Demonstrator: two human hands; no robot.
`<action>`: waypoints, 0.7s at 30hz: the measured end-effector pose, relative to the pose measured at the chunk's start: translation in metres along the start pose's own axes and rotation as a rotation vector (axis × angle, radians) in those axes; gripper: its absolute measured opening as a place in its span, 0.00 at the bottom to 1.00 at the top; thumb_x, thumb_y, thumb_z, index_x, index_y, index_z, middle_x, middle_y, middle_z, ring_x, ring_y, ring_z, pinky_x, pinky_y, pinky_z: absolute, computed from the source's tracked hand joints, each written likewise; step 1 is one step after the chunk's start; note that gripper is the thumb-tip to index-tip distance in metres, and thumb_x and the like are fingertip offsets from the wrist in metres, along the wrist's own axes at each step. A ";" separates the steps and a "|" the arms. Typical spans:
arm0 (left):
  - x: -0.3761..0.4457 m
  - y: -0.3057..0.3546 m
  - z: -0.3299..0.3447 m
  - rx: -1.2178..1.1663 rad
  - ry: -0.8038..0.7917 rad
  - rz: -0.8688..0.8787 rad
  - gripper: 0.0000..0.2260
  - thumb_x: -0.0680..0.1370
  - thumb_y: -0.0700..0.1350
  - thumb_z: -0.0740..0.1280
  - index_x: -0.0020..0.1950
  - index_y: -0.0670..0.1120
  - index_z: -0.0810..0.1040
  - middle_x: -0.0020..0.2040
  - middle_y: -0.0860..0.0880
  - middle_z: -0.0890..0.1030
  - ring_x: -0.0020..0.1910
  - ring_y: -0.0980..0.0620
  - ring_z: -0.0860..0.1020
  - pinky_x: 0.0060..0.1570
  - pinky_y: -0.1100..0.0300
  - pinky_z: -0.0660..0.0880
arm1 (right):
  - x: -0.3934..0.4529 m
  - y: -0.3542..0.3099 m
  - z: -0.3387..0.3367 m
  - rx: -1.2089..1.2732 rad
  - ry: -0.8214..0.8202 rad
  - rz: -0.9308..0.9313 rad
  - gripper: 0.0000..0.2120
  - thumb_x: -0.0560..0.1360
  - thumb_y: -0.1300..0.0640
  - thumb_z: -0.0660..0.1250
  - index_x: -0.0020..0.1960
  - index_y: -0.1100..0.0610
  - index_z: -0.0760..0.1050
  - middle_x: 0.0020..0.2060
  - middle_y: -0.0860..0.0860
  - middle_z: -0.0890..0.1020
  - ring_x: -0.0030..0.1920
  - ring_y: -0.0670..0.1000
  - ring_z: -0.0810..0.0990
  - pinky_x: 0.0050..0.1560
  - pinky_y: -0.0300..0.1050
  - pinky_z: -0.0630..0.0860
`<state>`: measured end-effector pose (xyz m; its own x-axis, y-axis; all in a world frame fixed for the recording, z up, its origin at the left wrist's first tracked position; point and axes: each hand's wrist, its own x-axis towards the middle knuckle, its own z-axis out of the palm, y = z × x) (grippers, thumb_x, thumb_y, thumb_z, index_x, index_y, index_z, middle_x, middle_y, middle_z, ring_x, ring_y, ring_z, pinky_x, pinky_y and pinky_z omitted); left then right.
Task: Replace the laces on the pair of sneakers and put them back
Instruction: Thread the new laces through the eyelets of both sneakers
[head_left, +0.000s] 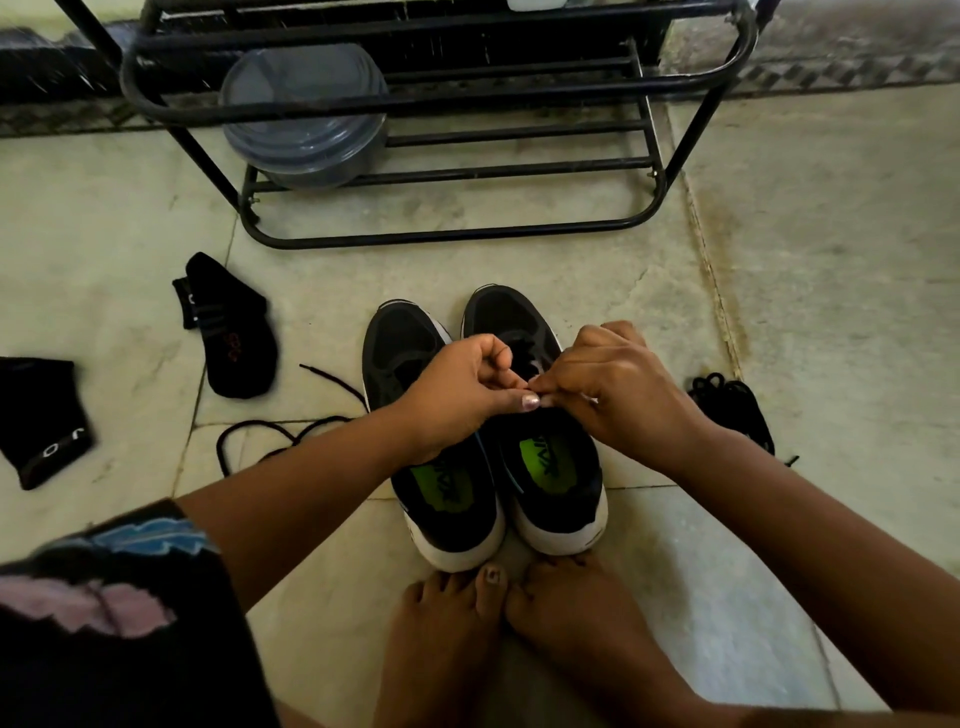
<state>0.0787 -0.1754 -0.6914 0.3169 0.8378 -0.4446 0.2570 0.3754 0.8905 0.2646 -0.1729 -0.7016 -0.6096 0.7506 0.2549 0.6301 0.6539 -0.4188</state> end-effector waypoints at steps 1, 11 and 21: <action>-0.001 -0.001 0.001 0.014 0.039 0.030 0.13 0.71 0.32 0.71 0.41 0.44 0.68 0.37 0.48 0.82 0.40 0.56 0.82 0.47 0.62 0.79 | 0.001 0.000 -0.001 0.012 -0.021 0.001 0.07 0.71 0.54 0.67 0.44 0.53 0.83 0.33 0.46 0.81 0.37 0.50 0.76 0.44 0.44 0.66; -0.005 0.002 0.002 0.251 0.184 0.167 0.09 0.69 0.36 0.75 0.40 0.45 0.75 0.37 0.47 0.83 0.38 0.54 0.83 0.41 0.61 0.80 | 0.005 -0.007 0.008 0.145 0.003 0.185 0.08 0.69 0.53 0.67 0.40 0.58 0.76 0.33 0.49 0.77 0.36 0.49 0.73 0.38 0.37 0.64; -0.005 0.000 0.000 0.069 -0.040 -0.023 0.09 0.80 0.37 0.62 0.52 0.49 0.79 0.41 0.50 0.82 0.38 0.60 0.80 0.43 0.66 0.78 | -0.002 -0.010 0.017 -0.069 0.119 0.072 0.08 0.72 0.54 0.61 0.42 0.59 0.74 0.37 0.53 0.77 0.39 0.54 0.75 0.40 0.45 0.69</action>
<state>0.0766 -0.1797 -0.6888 0.3465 0.8122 -0.4693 0.3261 0.3648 0.8721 0.2513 -0.1825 -0.7123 -0.5031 0.7988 0.3298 0.7041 0.6001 -0.3796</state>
